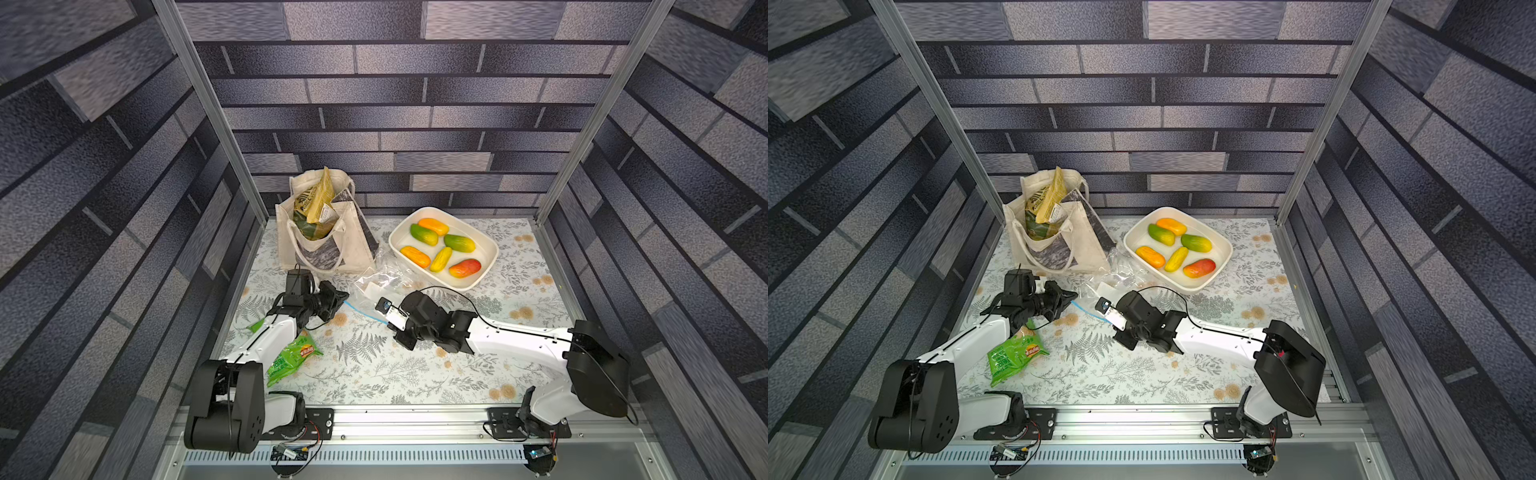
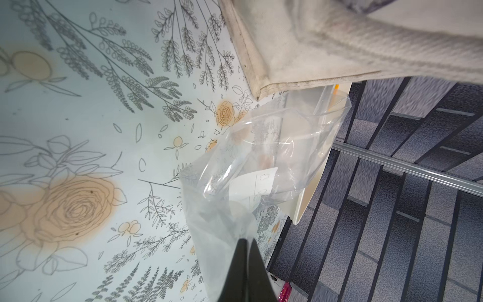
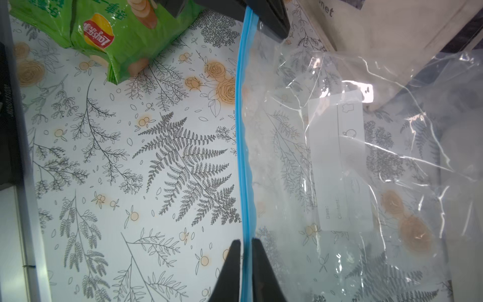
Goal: Place the mango in a zip-top bag and seal the zipper
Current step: Pick up the zipper food storage bag at the center of the board, then open the zipper of the food storage bag at the center of the board.
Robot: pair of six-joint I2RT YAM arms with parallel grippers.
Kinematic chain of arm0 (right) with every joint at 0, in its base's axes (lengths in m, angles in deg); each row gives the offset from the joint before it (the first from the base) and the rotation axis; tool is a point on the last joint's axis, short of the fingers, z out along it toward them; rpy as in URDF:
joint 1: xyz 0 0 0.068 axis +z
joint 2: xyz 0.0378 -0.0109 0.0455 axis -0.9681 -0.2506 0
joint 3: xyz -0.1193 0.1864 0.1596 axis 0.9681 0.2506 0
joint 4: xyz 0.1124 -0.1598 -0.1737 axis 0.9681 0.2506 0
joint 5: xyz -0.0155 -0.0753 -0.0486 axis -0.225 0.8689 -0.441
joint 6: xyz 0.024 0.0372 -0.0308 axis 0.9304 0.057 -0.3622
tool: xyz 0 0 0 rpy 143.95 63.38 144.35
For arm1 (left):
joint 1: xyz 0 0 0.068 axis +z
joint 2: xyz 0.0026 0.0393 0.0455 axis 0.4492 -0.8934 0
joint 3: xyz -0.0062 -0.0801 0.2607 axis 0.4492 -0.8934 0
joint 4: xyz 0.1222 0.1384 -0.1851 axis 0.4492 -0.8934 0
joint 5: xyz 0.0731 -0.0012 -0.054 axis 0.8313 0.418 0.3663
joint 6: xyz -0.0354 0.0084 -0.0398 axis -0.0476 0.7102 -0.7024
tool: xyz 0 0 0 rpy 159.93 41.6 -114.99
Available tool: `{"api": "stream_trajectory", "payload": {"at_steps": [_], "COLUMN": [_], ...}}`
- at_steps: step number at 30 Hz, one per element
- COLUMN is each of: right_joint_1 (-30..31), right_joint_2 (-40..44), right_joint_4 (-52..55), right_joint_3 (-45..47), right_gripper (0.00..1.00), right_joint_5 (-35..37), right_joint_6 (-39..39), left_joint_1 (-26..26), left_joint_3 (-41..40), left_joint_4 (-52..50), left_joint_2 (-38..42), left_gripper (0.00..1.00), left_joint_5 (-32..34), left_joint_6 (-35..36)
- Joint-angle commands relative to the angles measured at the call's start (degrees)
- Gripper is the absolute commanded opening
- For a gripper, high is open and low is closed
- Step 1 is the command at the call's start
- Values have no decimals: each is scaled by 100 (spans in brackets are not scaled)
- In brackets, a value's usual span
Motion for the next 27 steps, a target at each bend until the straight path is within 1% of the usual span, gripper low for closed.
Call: {"api": "stream_trajectory", "payload": {"at_steps": [1,3,6,8,10,12,14,18,19,23,24,25,27], "right_joint_1": [-38,-38,-37,-36,-44,-37,-37,-46,-46,-48,-52,-59,-98], "right_joint_2": [-145,-245,-428,-671,-962,-1170,-1334,-1685,-1761,-2117,-2162,-2186,-2154], "right_joint_4": [452,714,824,906,952,875,763,745,729,839,863,877,837], "right_joint_3": [-493,-918,-1287,-1578,-1836,-1923,-1966,-2209,-2275,-2616,-2655,-2675,-2652], "right_gripper": [41,51,61,61,61,62,63,60,59,57,55,52,46], "right_joint_5": [-458,-812,-897,-1018,-1026,-892,-738,-209,-157,-153,-59,17,-63], "right_joint_6": [359,542,974,1108,1195,1223,1237,1249,1255,1249,1235,1231,1239], "left_joint_1": [-42,-42,-38,-42,-51,-51,-56,-55,-55,-51,-51,-51,-51], "left_joint_3": [179,194,219,226,228,223,223,226,221,206,208,210,209], "left_joint_4": [-215,-247,-295,-309,-312,-312,-308,-329,-338,-347,-352,-356,-381], "left_joint_2": [76,92,116,120,103,85,77,111,127,138,138,146,147], "left_gripper": [15,20,22,22,14,14,17,18,16,13,13,12,12], "left_joint_5": [125,143,186,211,213,213,200,212,221,240,231,231,239], "left_joint_6": [109,146,190,212,230,227,225,254,269,280,284,293,323]}}
